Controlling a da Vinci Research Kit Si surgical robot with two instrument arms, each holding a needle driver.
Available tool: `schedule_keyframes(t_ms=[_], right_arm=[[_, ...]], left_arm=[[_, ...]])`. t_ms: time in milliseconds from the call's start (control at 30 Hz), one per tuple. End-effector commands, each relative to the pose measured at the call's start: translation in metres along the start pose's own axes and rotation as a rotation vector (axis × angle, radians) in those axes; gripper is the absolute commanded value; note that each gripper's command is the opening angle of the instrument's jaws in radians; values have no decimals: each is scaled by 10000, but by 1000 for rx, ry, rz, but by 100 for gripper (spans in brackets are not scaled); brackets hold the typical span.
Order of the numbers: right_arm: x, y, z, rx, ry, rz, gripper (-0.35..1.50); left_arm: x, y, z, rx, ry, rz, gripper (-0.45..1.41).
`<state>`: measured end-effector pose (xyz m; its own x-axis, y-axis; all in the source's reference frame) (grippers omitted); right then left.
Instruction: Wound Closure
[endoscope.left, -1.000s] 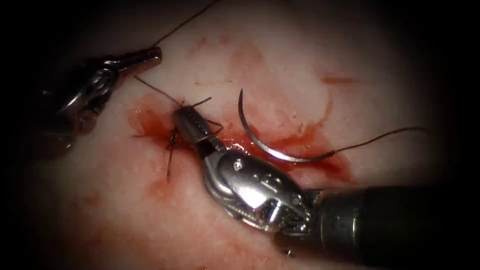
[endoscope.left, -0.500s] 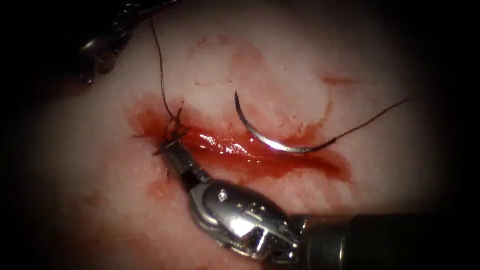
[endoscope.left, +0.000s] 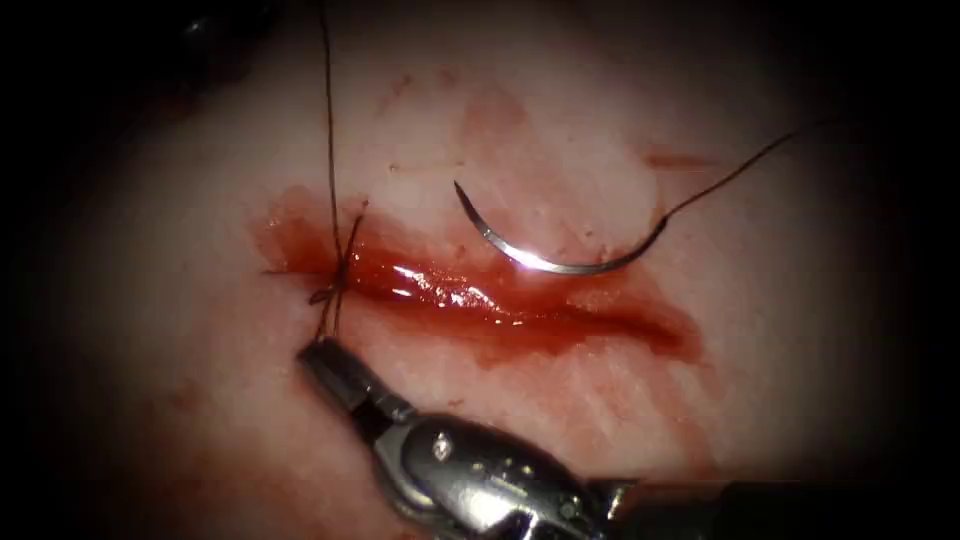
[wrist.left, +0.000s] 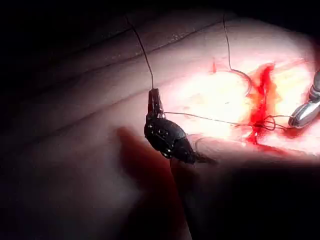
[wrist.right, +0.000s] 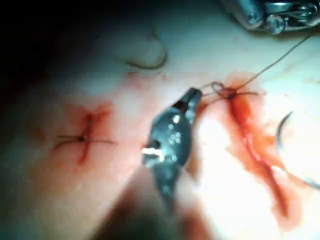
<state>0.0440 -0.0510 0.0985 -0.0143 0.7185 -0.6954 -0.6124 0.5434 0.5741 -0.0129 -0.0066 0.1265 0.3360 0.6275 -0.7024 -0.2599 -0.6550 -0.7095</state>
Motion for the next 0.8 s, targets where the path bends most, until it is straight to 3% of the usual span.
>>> schedule_keyframes(t_ms=[33, 800], right_arm=[[-5, -5, 4, 3, 0, 0, -35], [-7, -6, -11, 15, -18, -34, -35]], left_arm=[[-2, -9, 10, 2, -2, 12, -45], [-7, -53, 37, 21, -17, 58, -45]])
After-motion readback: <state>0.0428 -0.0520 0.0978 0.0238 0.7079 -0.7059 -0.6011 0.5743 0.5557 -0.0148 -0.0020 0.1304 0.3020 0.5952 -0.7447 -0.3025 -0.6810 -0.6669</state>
